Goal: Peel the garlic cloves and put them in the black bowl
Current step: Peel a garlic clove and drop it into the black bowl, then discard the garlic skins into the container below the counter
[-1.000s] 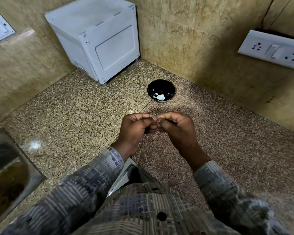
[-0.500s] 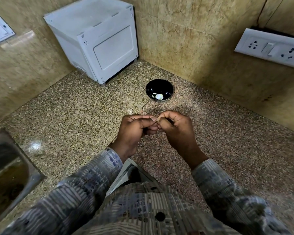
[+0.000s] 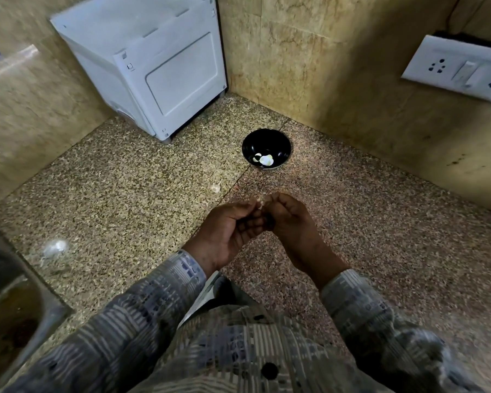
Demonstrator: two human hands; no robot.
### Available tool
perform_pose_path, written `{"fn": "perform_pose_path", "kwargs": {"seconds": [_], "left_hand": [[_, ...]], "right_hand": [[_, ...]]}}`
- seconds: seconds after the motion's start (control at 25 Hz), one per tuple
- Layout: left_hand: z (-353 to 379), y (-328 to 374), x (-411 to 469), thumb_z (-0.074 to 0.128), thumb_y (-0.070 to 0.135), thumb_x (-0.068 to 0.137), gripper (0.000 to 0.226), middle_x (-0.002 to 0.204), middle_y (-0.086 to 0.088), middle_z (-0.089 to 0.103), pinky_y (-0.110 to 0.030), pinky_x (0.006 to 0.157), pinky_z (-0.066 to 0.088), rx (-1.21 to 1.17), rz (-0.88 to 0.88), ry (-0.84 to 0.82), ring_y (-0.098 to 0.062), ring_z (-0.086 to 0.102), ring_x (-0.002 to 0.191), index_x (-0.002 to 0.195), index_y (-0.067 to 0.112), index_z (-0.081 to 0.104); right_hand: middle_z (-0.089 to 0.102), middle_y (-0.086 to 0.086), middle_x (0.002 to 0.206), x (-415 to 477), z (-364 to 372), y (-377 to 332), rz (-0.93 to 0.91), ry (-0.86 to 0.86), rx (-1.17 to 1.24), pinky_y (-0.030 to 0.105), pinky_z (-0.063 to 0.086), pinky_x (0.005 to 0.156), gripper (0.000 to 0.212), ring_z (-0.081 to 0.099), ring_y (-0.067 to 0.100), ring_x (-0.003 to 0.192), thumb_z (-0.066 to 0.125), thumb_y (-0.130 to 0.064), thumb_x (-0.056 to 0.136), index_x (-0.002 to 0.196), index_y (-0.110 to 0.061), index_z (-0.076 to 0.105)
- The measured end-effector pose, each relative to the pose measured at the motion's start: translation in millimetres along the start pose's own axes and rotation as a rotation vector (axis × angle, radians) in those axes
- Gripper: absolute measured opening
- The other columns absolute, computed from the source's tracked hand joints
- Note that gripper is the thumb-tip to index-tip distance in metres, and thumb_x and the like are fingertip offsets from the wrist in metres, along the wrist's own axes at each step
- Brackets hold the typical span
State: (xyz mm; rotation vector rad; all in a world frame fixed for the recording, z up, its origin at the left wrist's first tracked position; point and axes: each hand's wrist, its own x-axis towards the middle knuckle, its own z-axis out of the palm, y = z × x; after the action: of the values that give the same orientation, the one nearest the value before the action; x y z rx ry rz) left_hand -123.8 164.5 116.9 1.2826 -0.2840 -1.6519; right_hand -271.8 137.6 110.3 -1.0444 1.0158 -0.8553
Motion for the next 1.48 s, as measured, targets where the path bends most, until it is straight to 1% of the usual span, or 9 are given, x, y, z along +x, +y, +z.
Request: {"fn": "perform_pose_path", "kwargs": {"seconds": [0.24, 0.48, 0.64, 0.76, 0.92, 1.08, 1.28, 1.4, 1.48], "left_hand": [[-30, -12, 96, 0.062, 0.014, 0.098, 0.014, 0.076, -0.007, 0.072, -0.031, 0.059, 0.059, 0.061, -0.279, 0.209, -0.018, 0.07, 0.062, 0.091, 0.008, 0.073], [-66, -28, 194, 0.076, 0.024, 0.084, 0.019, 0.09, -0.018, 0.076, -0.056, 0.088, 0.059, 0.273, -0.352, 0.2, -0.03, 0.074, 0.078, 0.082, 0.006, 0.077], [-64, -8, 174, 0.059, 0.009, 0.099, 0.017, 0.086, -0.014, 0.077, -0.038, 0.071, 0.063, 0.17, -0.407, 0.103, -0.023, 0.074, 0.074, 0.092, 0.002, 0.072], [-82, -10, 160, 0.049, 0.005, 0.098, 0.026, 0.089, -0.017, 0.075, -0.04, 0.076, 0.062, 0.115, -0.499, 0.062, -0.026, 0.073, 0.079, 0.088, 0.0, 0.073], [-102, -15, 150, 0.04, 0.01, 0.098, 0.035, 0.066, -0.011, 0.067, -0.031, 0.055, 0.057, 0.019, -0.578, 0.119, -0.022, 0.067, 0.055, 0.072, 0.004, 0.062], [-107, -11, 151, 0.052, 0.024, 0.105, 0.031, 0.084, -0.01, 0.073, -0.034, 0.072, 0.056, 0.007, -0.552, 0.08, -0.018, 0.07, 0.075, 0.088, 0.007, 0.071], [-133, -1, 154, 0.05, 0.024, 0.103, 0.026, 0.067, -0.003, 0.056, -0.026, 0.056, 0.035, -0.139, -0.567, 0.002, -0.014, 0.048, 0.055, 0.081, 0.012, 0.057], [-163, -8, 130, 0.055, 0.026, 0.094, 0.022, 0.069, 0.0, 0.046, -0.025, 0.054, 0.031, -0.209, -0.653, -0.208, -0.012, 0.038, 0.058, 0.075, 0.016, 0.051], [-182, -25, 110, 0.055, 0.027, 0.096, 0.024, 0.072, -0.002, 0.044, -0.026, 0.054, 0.034, -0.222, -0.736, -0.284, -0.014, 0.037, 0.061, 0.076, 0.015, 0.05]], "right_hand": [[0.062, 0.011, 0.072, 71, 18, 67, 0.399, 0.241, 0.038, 0.039, 0.049, 0.068, 0.025, 0.057, 0.024, 0.071, 0.053, -0.008, 0.099, 0.078, -0.01, 0.065], [0.073, 0.014, 0.07, 135, 24, 114, 0.588, 0.48, -0.114, 0.029, 0.052, 0.05, 0.018, 0.065, 0.026, 0.061, 0.058, 0.0, 0.087, 0.079, 0.001, 0.075], [0.075, 0.003, 0.071, 138, 28, 115, 0.575, 0.541, -0.375, 0.036, 0.06, 0.058, 0.019, 0.072, 0.027, 0.071, 0.061, -0.015, 0.09, 0.078, -0.011, 0.075], [0.067, -0.009, 0.078, 120, 35, 103, 0.353, 0.365, -0.74, 0.022, 0.044, 0.057, 0.009, 0.062, 0.012, 0.071, 0.065, -0.021, 0.092, 0.089, -0.02, 0.073], [0.056, -0.001, 0.098, 97, 53, 103, 0.004, -0.078, -1.264, 0.033, 0.051, 0.069, 0.025, 0.057, 0.02, 0.09, 0.05, -0.021, 0.092, 0.103, -0.022, 0.072], [0.06, 0.0, 0.099, 101, 60, 97, -0.163, -0.284, -1.221, 0.032, 0.054, 0.07, 0.032, 0.059, 0.02, 0.089, 0.049, -0.013, 0.088, 0.106, -0.02, 0.074], [0.078, -0.006, 0.107, 138, 63, 92, 0.128, 0.3, -0.802, 0.009, 0.054, 0.066, 0.02, 0.069, 0.001, 0.077, 0.07, -0.014, 0.095, 0.109, -0.025, 0.08], [0.07, 0.002, 0.13, 156, 70, 113, -0.207, -0.087, -1.171, 0.029, 0.057, 0.097, 0.04, 0.067, 0.014, 0.114, 0.057, 0.0, 0.093, 0.125, -0.018, 0.073], [0.052, 0.008, 0.153, 164, 84, 134, -0.378, -0.432, -1.339, 0.036, 0.041, 0.117, 0.051, 0.048, 0.024, 0.142, 0.051, -0.005, 0.097, 0.146, -0.015, 0.056]]}}
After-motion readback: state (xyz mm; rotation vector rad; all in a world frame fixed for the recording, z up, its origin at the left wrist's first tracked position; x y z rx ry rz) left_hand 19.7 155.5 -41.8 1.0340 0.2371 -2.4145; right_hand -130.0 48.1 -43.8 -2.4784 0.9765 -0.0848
